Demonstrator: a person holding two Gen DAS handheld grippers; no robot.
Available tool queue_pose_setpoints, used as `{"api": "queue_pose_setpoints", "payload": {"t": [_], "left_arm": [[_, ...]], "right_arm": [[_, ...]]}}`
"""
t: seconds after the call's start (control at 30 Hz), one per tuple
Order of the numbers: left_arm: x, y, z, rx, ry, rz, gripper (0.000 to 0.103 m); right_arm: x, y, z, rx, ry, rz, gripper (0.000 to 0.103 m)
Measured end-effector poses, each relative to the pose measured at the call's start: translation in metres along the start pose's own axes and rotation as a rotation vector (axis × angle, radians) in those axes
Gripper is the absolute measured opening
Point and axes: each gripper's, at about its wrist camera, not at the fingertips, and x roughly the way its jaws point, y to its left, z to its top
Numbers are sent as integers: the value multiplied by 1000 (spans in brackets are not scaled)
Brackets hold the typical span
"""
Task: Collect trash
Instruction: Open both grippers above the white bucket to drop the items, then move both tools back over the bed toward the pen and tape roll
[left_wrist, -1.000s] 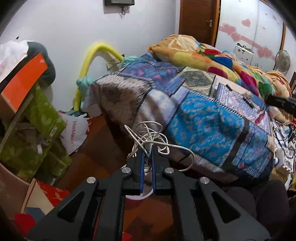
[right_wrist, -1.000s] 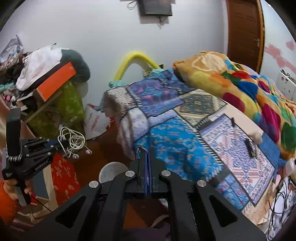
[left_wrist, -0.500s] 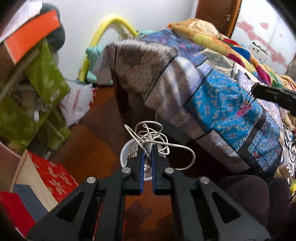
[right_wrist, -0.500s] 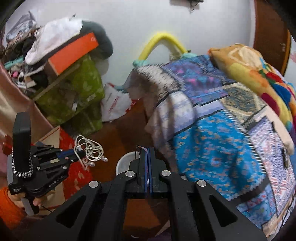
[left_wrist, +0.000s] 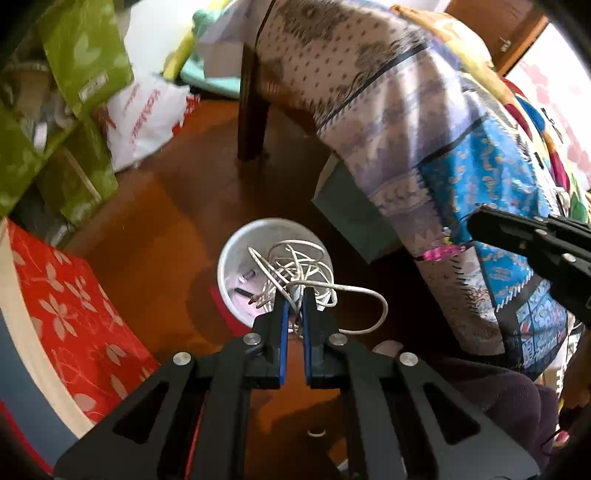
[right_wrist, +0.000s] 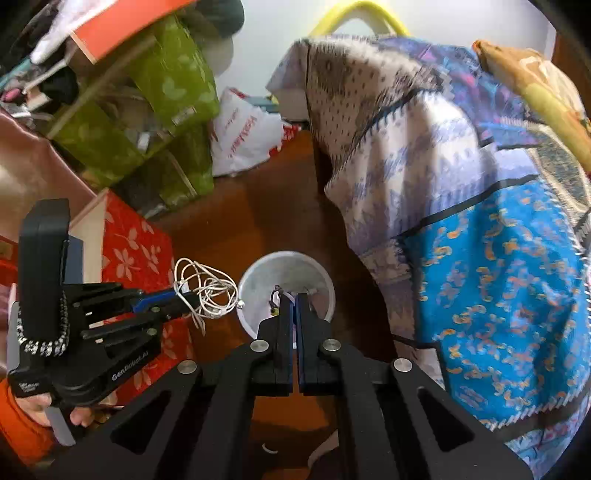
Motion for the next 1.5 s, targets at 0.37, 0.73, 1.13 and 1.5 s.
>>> {"api": "queue_pose_setpoints", "payload": {"t": [0.37, 0.73, 1.13, 1.5], "left_arm": [[42, 11, 16, -54, 65, 17, 6], [38, 19, 24, -60, 61, 56, 22], [-18, -5, 23, 18, -42, 71, 22], [-102, -58, 21, 118, -209, 68, 22]], "right_arm": [[48, -5, 19, 44, 98, 95, 1], [54, -5, 22, 6, 146, 73, 29], [5, -8, 12, 6, 51, 25, 29], [-86, -19, -19, 38, -153, -53, 29]]}}
